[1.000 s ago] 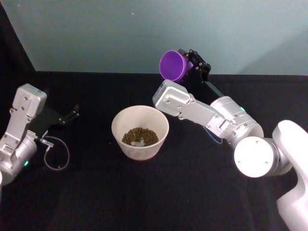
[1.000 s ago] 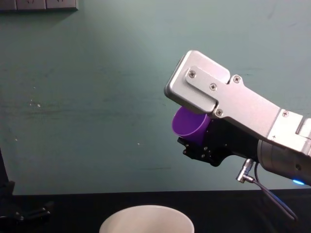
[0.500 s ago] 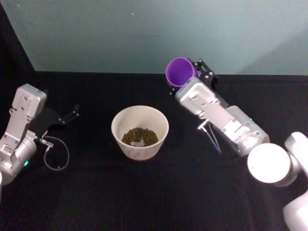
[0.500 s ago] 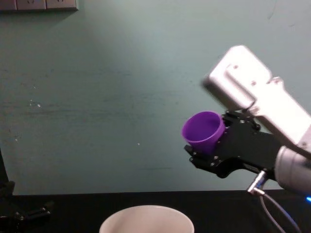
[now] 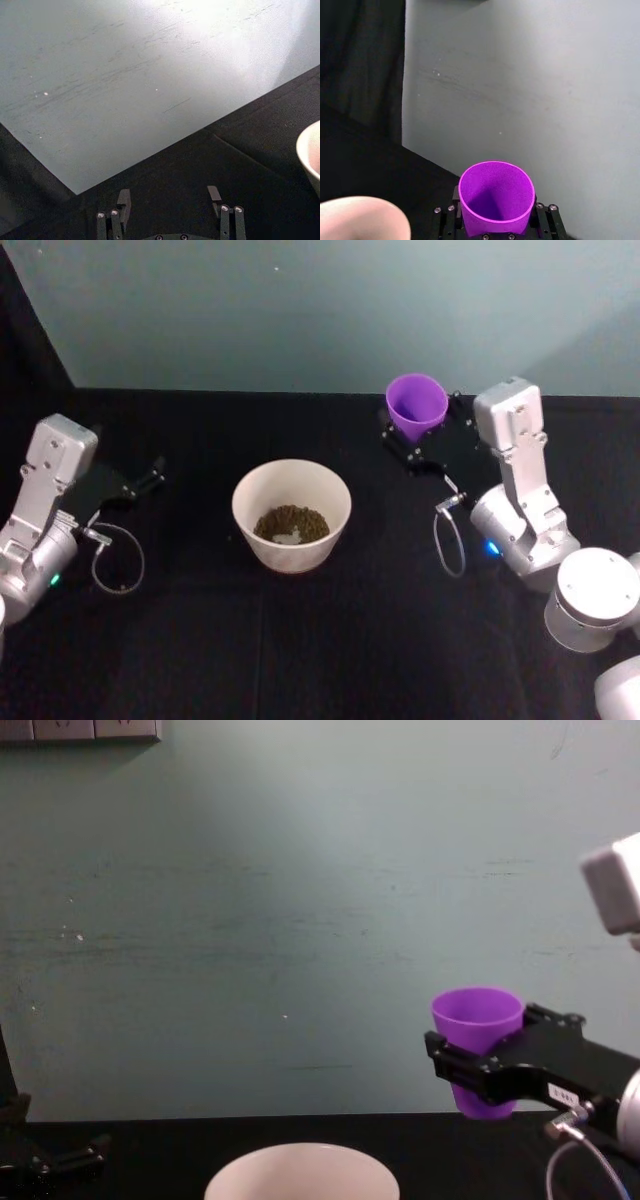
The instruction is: Pick up the cup and pour the mung beans from the cup into the bowl.
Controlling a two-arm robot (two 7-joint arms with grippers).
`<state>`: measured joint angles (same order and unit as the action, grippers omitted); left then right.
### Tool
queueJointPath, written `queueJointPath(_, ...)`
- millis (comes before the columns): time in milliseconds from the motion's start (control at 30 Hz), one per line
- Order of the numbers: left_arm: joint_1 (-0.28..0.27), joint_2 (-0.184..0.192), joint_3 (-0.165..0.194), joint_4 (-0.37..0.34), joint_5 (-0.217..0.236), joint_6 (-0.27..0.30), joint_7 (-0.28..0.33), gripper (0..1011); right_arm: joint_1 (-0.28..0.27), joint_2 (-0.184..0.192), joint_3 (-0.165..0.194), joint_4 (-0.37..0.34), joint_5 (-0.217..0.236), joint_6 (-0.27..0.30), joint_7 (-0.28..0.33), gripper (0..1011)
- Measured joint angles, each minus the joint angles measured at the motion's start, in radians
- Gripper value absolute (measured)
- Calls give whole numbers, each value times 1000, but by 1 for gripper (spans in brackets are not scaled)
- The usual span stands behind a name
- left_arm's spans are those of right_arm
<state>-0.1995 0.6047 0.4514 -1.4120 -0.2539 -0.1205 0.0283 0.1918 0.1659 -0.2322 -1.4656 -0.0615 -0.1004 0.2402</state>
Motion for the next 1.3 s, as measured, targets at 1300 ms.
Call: queueJointPath(1300, 0, 0, 0, 0, 0, 0, 0, 1000, 9, 15, -35, 186, 205, -11, 55, 723)
